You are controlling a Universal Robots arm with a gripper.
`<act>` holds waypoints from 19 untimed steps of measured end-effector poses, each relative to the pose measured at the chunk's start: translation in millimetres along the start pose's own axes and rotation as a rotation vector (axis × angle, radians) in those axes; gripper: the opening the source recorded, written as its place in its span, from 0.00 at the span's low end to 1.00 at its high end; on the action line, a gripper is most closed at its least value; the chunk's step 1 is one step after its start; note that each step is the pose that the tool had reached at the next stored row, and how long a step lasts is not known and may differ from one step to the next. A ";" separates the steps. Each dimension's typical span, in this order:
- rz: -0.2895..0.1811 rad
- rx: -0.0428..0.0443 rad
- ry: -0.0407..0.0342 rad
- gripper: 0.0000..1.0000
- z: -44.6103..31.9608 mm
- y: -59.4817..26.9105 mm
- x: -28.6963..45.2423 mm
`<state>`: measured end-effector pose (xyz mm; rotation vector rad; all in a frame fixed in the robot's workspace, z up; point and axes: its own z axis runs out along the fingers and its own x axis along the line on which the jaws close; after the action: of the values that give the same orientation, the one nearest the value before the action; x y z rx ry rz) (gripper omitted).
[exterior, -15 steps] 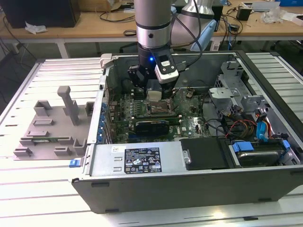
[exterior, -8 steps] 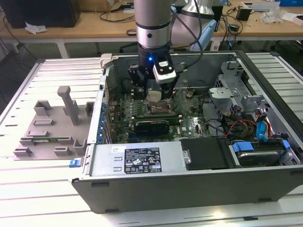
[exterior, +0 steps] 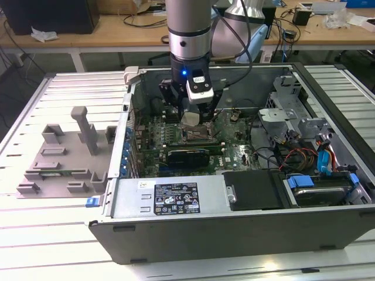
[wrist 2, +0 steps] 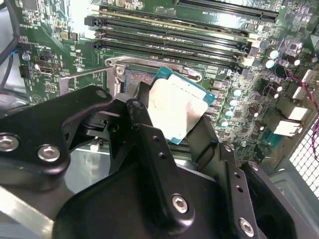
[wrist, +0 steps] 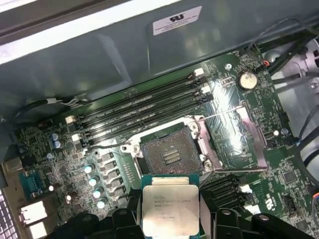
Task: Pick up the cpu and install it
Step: 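Place the cpu into insertion slot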
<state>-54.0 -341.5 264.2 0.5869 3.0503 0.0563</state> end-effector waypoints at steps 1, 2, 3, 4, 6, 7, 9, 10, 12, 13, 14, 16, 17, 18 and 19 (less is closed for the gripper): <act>0.008 0.0003 -0.0003 0.55 0.0 0.0 0.0; 0.018 0.0006 -0.0008 0.55 0.0 0.0 0.0; 0.025 0.0008 -0.0010 0.55 0.0 0.0 0.0; 0.048 0.0014 -0.0020 0.55 0.0 0.0 0.0; 0.067 0.0019 -0.0028 0.55 0.0 0.0 0.0; 0.083 0.0024 -0.0035 0.55 0.0 0.0 0.0; 0.117 0.0032 -0.0049 0.55 0.0 0.0 0.0; 0.144 0.0040 -0.0061 0.55 0.1 0.0 0.0; 0.180 0.0050 -0.0076 0.55 0.1 0.0 0.0; 0.200 0.0055 -0.0085 0.55 0.3 0.0 0.0; 0.216 0.0060 -0.0091 0.55 0.3 0.0 0.0; 0.294 0.0082 -0.0124 0.55 0.7 0.0 0.0; 0.327 0.0091 -0.0138 0.55 0.9 0.0 0.0; 0.356 0.0099 -0.0150 0.55 1.0 0.0 0.0; 0.373 0.0103 -0.0157 0.55 1.1 -0.1 0.0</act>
<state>-54.1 -341.5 263.1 1.1412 2.8827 0.0451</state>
